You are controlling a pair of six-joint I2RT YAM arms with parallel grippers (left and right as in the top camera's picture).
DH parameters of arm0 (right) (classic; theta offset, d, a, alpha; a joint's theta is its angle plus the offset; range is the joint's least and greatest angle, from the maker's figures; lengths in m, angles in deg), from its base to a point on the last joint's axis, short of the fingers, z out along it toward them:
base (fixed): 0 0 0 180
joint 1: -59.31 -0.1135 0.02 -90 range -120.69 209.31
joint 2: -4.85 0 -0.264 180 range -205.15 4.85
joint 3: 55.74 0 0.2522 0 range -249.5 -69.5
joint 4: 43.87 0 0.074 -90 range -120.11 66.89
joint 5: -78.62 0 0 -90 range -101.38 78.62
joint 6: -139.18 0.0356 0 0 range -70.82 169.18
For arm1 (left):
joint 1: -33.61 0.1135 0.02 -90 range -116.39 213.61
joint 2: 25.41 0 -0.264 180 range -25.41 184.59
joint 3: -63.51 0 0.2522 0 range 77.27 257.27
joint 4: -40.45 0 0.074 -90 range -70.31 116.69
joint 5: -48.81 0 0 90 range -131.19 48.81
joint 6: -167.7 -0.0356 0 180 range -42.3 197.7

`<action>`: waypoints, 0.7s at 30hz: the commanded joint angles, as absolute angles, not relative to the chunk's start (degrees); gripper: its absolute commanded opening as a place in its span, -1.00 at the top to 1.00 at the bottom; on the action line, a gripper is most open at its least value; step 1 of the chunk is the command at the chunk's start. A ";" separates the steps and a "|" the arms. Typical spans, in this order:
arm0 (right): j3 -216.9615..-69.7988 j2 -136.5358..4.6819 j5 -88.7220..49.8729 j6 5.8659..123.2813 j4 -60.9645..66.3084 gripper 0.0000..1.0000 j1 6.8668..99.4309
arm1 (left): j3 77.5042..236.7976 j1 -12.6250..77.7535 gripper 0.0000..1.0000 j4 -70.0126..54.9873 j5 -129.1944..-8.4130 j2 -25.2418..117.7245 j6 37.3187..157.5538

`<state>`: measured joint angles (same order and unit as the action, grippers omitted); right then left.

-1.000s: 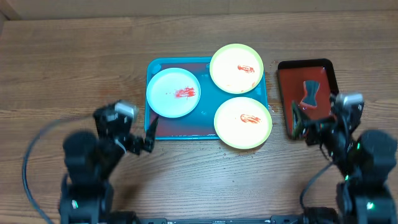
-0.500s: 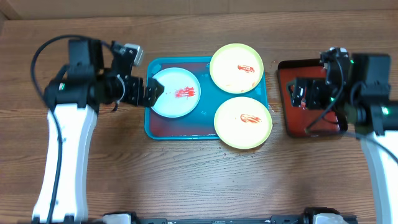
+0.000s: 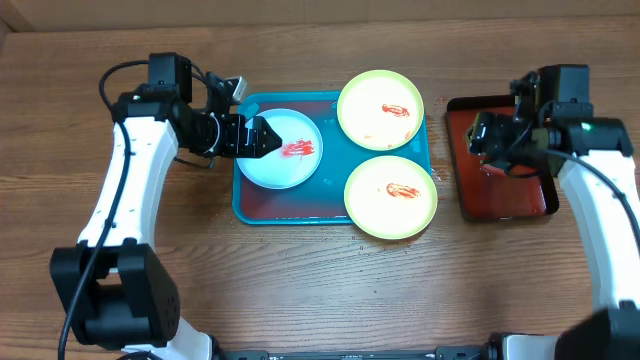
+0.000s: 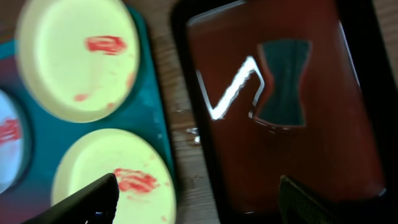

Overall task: Clean dirty plates on tray and stack at the side
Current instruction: 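Move left gripper to white plate rim, right gripper over sponge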

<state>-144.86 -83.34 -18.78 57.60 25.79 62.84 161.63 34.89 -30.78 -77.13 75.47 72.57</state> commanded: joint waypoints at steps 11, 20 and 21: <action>-146.36 -92.71 -9.91 61.86 22.77 -0.70 63.59 | 163.86 34.70 -0.74 -28.00 -49.31 78.47 84.60; -146.36 -92.91 -9.45 61.82 23.29 -0.70 63.59 | 163.84 32.49 -0.39 -26.39 -49.57 86.60 84.57; -146.36 -92.91 -9.27 61.82 23.36 -0.70 63.59 | 163.84 31.96 -0.33 -26.36 -49.55 87.34 84.60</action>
<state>-144.86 -92.45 -10.58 61.21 23.43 63.35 162.62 33.82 -26.43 -50.33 84.92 84.03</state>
